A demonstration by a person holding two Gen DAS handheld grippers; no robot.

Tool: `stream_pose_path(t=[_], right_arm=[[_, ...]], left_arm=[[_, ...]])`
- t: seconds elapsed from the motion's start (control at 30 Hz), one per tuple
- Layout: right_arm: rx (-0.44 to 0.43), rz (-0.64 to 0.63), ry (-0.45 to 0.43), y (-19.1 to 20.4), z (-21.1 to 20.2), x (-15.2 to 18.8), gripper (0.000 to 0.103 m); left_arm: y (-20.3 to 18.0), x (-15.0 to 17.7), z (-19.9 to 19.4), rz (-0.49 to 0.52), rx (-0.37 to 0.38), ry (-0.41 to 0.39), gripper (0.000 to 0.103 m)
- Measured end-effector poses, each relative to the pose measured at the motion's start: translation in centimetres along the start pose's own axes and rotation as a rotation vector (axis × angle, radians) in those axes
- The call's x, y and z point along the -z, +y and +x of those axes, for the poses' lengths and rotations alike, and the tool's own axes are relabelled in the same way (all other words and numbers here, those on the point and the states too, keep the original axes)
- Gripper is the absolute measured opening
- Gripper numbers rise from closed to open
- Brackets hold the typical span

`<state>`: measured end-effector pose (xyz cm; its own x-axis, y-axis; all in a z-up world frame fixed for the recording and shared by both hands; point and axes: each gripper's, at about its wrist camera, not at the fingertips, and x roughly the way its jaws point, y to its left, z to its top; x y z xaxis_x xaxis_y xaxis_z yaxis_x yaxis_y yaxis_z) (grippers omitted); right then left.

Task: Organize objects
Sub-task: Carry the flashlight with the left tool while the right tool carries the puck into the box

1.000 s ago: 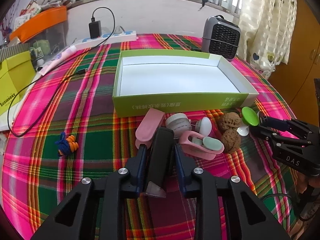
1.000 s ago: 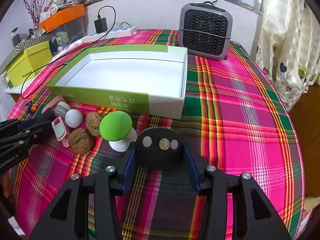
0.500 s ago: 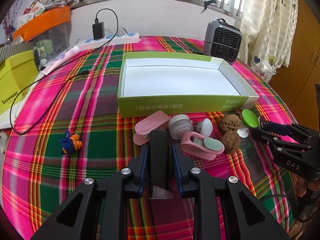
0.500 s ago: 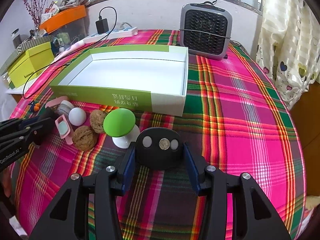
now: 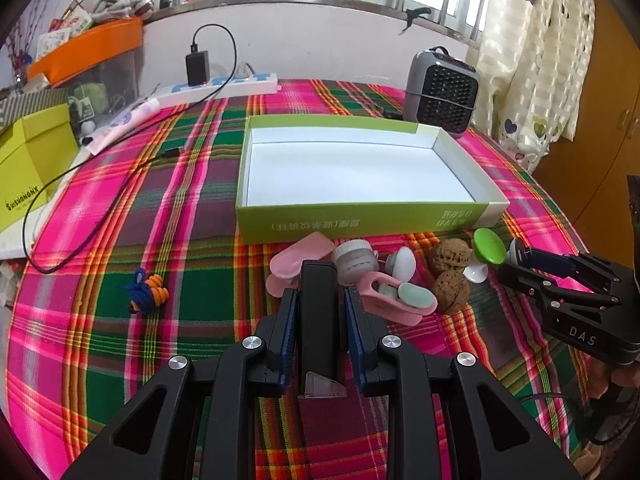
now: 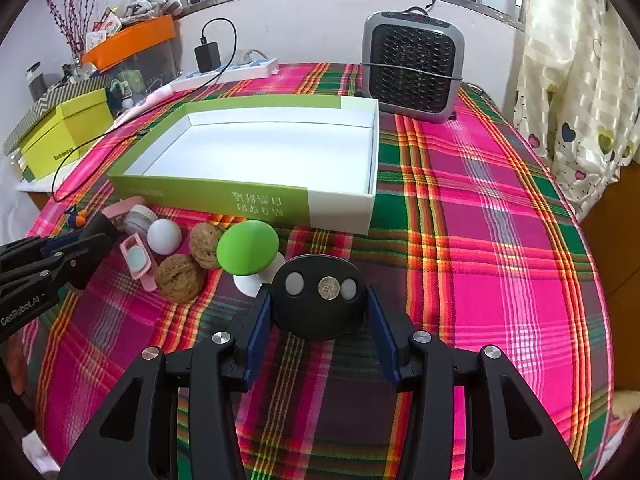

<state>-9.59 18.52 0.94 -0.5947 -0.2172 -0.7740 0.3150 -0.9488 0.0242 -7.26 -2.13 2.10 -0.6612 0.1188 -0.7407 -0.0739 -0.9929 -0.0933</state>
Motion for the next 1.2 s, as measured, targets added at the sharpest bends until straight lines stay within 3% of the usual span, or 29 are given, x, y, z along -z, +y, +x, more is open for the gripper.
stream_pose_path(t=[0.63, 1.2], right_arm=[[-0.015, -0.009, -0.056, 0.0, -1.6, -2.9, 0.047], [-0.019, -0.042, -0.061, 0.0, 1.2, -8.2, 0.047]], left_arm=[[-0.2, -3.8, -1.9, 0.007, 0.032, -0.062, 0.021], [1.2, -8.3, 2.1, 0.003, 0.027, -0.042, 0.021]])
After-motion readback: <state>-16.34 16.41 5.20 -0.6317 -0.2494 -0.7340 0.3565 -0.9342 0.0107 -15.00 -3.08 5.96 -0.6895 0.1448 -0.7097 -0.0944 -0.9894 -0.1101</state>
